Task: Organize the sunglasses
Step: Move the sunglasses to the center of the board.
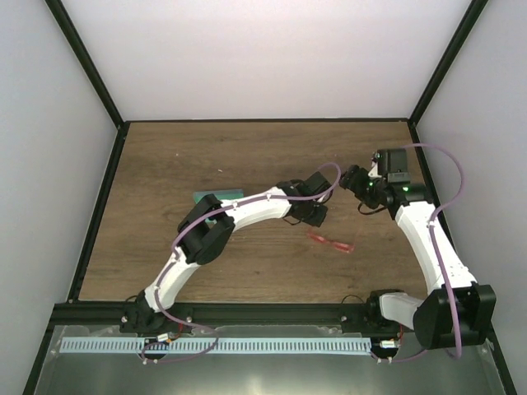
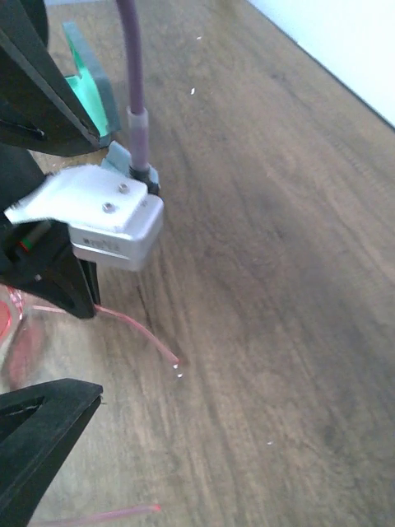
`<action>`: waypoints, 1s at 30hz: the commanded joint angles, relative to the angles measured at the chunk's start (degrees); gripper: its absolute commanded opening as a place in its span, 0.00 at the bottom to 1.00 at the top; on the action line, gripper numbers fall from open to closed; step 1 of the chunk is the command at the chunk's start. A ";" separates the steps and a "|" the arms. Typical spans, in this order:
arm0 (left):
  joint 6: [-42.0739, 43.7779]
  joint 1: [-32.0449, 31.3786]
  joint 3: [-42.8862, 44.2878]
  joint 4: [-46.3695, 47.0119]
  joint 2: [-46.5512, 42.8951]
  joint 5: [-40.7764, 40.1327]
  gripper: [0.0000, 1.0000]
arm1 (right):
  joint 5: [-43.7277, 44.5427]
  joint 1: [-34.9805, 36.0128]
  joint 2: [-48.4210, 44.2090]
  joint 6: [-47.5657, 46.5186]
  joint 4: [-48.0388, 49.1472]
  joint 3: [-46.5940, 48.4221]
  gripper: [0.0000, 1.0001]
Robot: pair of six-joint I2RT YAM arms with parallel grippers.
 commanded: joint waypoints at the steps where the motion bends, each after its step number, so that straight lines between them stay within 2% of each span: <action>1: -5.77 -0.28 11.73 -4.75 5.92 -2.05 0.04 | 0.18 -1.63 0.55 0.08 -0.18 4.28 0.77; 5: -8.87 -0.38 20.87 -7.39 11.57 -1.06 0.04 | 0.00 -1.96 0.99 -0.12 0.02 4.24 0.78; 9: -10.19 -0.55 22.50 -7.20 14.20 1.43 0.05 | 0.30 -2.14 1.50 -1.16 -0.06 4.24 0.79; 11: -9.87 -0.70 21.86 -7.03 14.14 2.06 0.12 | 0.16 -2.21 1.82 -1.70 -0.10 4.62 0.80; 14: -8.52 -0.56 21.06 -7.02 13.06 0.68 0.30 | -0.11 -2.18 2.49 -1.79 0.13 5.29 0.80; 19: -6.89 -0.05 20.19 -7.85 9.70 -2.14 0.44 | -1.13 -2.22 1.88 -2.25 0.93 5.76 0.81; 25: -7.76 2.98 9.06 -4.81 -1.70 -3.28 0.59 | -2.18 -2.16 -0.10 -4.30 3.23 3.51 0.81; 30: -9.85 7.76 -8.72 -0.30 -13.95 -4.42 0.62 | -4.10 -0.28 0.71 -4.39 7.35 0.14 0.66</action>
